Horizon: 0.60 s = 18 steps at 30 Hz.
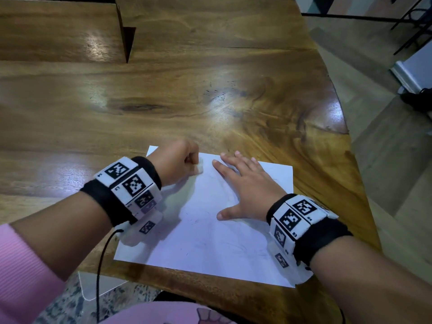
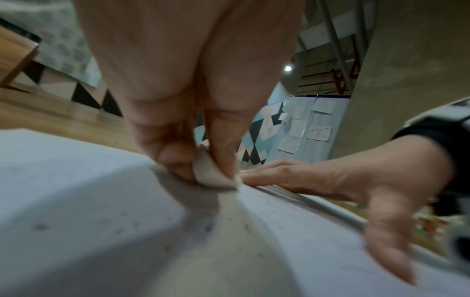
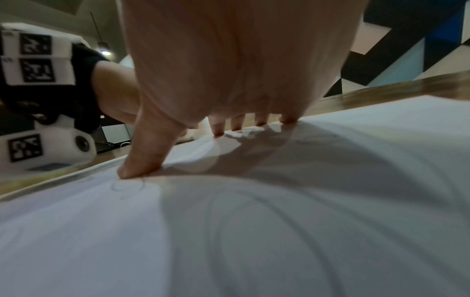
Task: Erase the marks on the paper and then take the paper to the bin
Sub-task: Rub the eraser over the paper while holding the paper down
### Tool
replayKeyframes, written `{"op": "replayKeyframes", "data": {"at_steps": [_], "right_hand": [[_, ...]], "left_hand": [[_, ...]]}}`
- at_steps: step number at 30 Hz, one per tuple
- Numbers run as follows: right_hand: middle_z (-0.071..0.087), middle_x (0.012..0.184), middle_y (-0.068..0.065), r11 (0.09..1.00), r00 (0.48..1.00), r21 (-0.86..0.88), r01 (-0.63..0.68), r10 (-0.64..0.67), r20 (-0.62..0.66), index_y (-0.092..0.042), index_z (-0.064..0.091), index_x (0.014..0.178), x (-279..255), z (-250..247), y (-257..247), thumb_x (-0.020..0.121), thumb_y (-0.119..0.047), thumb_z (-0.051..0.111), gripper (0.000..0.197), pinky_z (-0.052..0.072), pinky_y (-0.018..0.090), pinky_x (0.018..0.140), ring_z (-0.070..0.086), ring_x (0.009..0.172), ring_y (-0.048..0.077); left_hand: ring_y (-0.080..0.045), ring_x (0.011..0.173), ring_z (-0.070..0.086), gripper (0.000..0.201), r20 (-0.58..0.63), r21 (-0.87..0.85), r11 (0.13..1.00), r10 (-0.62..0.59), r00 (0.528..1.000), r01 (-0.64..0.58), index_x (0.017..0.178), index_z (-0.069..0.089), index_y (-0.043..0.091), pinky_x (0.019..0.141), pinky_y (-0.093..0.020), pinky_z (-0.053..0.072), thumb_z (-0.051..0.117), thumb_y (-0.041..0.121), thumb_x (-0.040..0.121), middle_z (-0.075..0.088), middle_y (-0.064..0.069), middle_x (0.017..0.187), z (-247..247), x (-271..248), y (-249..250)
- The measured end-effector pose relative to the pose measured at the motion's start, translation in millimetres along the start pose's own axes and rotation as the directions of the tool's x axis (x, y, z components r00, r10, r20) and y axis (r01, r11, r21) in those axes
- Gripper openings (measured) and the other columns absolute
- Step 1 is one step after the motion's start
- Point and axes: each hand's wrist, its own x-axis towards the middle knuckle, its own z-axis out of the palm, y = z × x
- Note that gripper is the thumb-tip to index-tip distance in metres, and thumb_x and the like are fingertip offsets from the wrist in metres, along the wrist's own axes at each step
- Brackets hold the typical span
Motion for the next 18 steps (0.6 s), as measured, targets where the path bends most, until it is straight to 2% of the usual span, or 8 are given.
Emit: {"op": "replayKeyframes", "data": {"at_steps": [2, 6, 7, 11, 12, 13, 16, 18], "right_hand": [[-0.012, 0.157, -0.011, 1.000, 1.000, -0.005, 0.000, 0.000, -0.002, -0.034, -0.004, 0.149, 0.4, 0.2, 0.0, 0.069, -0.067, 0.065, 0.111, -0.012, 0.035, 0.116, -0.018, 0.144, 0.014], [-0.012, 0.157, -0.012, 1.000, 1.000, 0.005, -0.002, 0.002, -0.003, -0.034, -0.004, 0.149, -0.2, 0.8, 0.2, 0.069, -0.066, 0.065, 0.111, -0.012, 0.035, 0.117, -0.019, 0.144, 0.014], [-0.012, 0.157, -0.012, 1.000, 1.000, 0.007, -0.003, 0.004, 0.000, -0.034, -0.004, 0.150, -0.3, 0.7, 0.1, 0.069, -0.066, 0.065, 0.111, -0.012, 0.035, 0.117, -0.019, 0.144, 0.014], [-0.013, 0.157, -0.012, 1.000, 1.000, 0.009, -0.005, 0.005, 0.002, -0.033, -0.004, 0.149, 0.4, 0.2, -0.2, 0.069, -0.066, 0.065, 0.112, -0.012, 0.035, 0.117, -0.019, 0.144, 0.014], [-0.013, 0.157, -0.012, 1.000, 1.000, 0.009, -0.005, 0.005, 0.001, -0.033, -0.004, 0.149, 0.4, 0.3, -0.4, 0.068, -0.066, 0.065, 0.112, -0.012, 0.035, 0.116, -0.019, 0.144, 0.014], [-0.012, 0.157, -0.011, 1.000, 1.000, 0.006, -0.003, 0.003, 0.000, -0.033, -0.004, 0.149, 0.3, 0.2, -0.4, 0.068, -0.066, 0.065, 0.112, -0.012, 0.035, 0.116, -0.019, 0.144, 0.014], [-0.011, 0.158, -0.010, 1.000, 1.000, -0.004, -0.001, 0.001, 0.002, -0.031, -0.004, 0.150, 0.1, 1.0, 0.0, 0.069, -0.067, 0.064, 0.112, -0.012, 0.036, 0.117, -0.018, 0.144, 0.015], [-0.011, 0.158, -0.010, 1.000, 1.000, -0.002, 0.001, -0.001, 0.003, -0.031, -0.004, 0.150, 0.3, 0.6, -0.1, 0.069, -0.067, 0.065, 0.112, -0.011, 0.036, 0.117, -0.018, 0.144, 0.015]], "left_hand": [[-0.013, 0.059, 0.043, 0.021, 0.087, 0.003, 1.000, 0.023, 0.996, -0.023, 0.066, 0.051, 0.018, 0.051, -0.018, 0.030, 0.069, 0.018, 0.077, 0.046, 0.006, 0.061, 0.4, -4.3, -0.4], [-0.019, 0.068, 0.047, 0.018, -0.104, -0.017, 1.000, 0.004, 0.995, -0.006, 0.071, 0.052, 0.017, 0.052, -0.017, 0.031, 0.068, 0.016, 0.078, 0.049, 0.003, 0.067, -0.6, 5.7, 3.5], [-0.018, 0.068, 0.047, 0.019, -0.095, -0.011, 1.000, 0.015, 0.995, -0.016, 0.070, 0.051, 0.017, 0.052, -0.017, 0.031, 0.068, 0.016, 0.078, 0.048, 0.004, 0.065, 0.1, 6.3, 4.9], [-0.010, 0.058, 0.044, 0.035, 0.165, 0.031, 0.993, 0.105, 0.981, -0.111, 0.054, 0.043, 0.026, 0.051, -0.017, 0.030, 0.069, 0.020, 0.076, 0.046, 0.010, 0.060, 6.7, -6.9, 4.5], [-0.009, 0.057, 0.044, 0.034, 0.187, 0.033, 0.994, 0.101, 0.977, -0.109, 0.054, 0.044, 0.027, 0.051, -0.016, 0.029, 0.070, 0.019, 0.076, 0.047, 0.011, 0.060, 6.0, -6.6, 4.9], [-0.011, 0.059, 0.045, 0.030, 0.159, 0.033, 0.995, 0.093, 0.983, -0.099, 0.058, 0.047, 0.025, 0.051, -0.016, 0.029, 0.070, 0.018, 0.076, 0.047, 0.010, 0.061, 4.7, -3.3, 6.5], [-0.019, 0.069, 0.047, 0.010, -0.065, 0.037, 0.998, 0.055, 0.996, -0.053, 0.074, 0.058, 0.014, 0.050, -0.017, 0.029, 0.067, 0.013, 0.077, 0.051, 0.002, 0.068, -0.5, 9.8, 15.1], [-0.020, 0.069, 0.046, 0.016, -0.050, 0.050, 0.996, 0.077, 0.996, -0.075, 0.069, 0.054, 0.015, 0.054, -0.025, 0.030, 0.066, 0.012, 0.077, 0.051, 0.000, 0.069, 2.2, 5.9, 14.8]]}}
